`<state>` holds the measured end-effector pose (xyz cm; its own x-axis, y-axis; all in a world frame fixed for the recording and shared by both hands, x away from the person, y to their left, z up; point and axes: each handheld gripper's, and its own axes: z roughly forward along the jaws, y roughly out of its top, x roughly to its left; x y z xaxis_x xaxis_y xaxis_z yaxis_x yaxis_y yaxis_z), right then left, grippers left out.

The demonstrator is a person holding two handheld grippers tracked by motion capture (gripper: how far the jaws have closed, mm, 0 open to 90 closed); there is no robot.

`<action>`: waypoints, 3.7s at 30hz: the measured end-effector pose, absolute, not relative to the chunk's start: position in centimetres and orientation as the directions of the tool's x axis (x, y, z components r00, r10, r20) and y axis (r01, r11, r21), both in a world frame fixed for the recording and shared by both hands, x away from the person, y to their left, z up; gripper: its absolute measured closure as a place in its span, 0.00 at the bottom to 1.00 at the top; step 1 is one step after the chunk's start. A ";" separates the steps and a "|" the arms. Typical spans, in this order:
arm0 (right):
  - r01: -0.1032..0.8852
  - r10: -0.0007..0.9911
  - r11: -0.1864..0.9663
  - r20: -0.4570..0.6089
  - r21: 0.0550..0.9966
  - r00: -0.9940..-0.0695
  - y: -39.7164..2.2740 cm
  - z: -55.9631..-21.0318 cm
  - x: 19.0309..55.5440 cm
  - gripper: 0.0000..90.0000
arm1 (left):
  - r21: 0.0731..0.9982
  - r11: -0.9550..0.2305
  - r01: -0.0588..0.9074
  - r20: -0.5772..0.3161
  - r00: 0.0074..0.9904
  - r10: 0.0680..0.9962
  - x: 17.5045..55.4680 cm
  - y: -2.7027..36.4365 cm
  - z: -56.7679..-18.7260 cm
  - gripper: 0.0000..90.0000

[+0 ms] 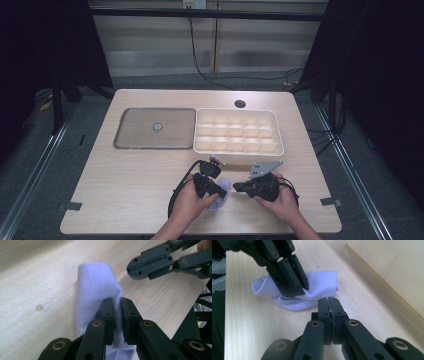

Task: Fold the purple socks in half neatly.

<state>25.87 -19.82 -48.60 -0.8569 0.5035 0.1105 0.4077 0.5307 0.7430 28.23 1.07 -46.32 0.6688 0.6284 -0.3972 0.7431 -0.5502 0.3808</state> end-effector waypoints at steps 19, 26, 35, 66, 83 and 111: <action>0.387 0.496 0.518 0.100 0.763 -0.862 -18.4 -47.7 26.7 1.00 | 0.391 -0.572 0.720 -0.349 0.692 0.632 27.7 0.7 -46.3 0.92; 0.379 0.489 0.524 0.095 0.763 -0.867 -17.9 -47.6 27.2 1.00 | 0.390 -0.569 0.724 -0.349 0.688 0.636 27.6 0.7 -46.3 0.92; 0.371 0.475 0.521 0.100 0.769 -0.874 -17.4 -47.6 27.5 1.00 | 0.396 -0.568 0.722 -0.345 0.690 0.636 27.5 0.7 -46.3 0.92; 0.389 0.462 0.556 0.116 0.735 -0.879 -16.6 -49.2 27.7 1.00 | 0.435 -0.499 0.750 -0.453 0.661 0.599 28.1 2.3 -44.1 0.75; 0.384 0.462 0.554 0.111 0.739 -0.880 -16.5 -49.2 27.6 1.00 | 0.381 -0.568 0.730 -0.372 0.683 0.629 27.2 2.1 -46.3 0.91; 0.396 0.459 0.551 0.129 0.735 -0.879 -16.2 -49.0 27.6 1.00 | 0.387 -0.560 0.732 -0.354 0.679 0.643 26.9 1.9 -46.2 0.95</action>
<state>27.60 -16.16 -49.01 -0.8789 0.4591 0.1292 0.3957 0.5508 0.7348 26.93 1.92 -46.22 0.6791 0.6429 -0.3542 0.7323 -0.5602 0.3873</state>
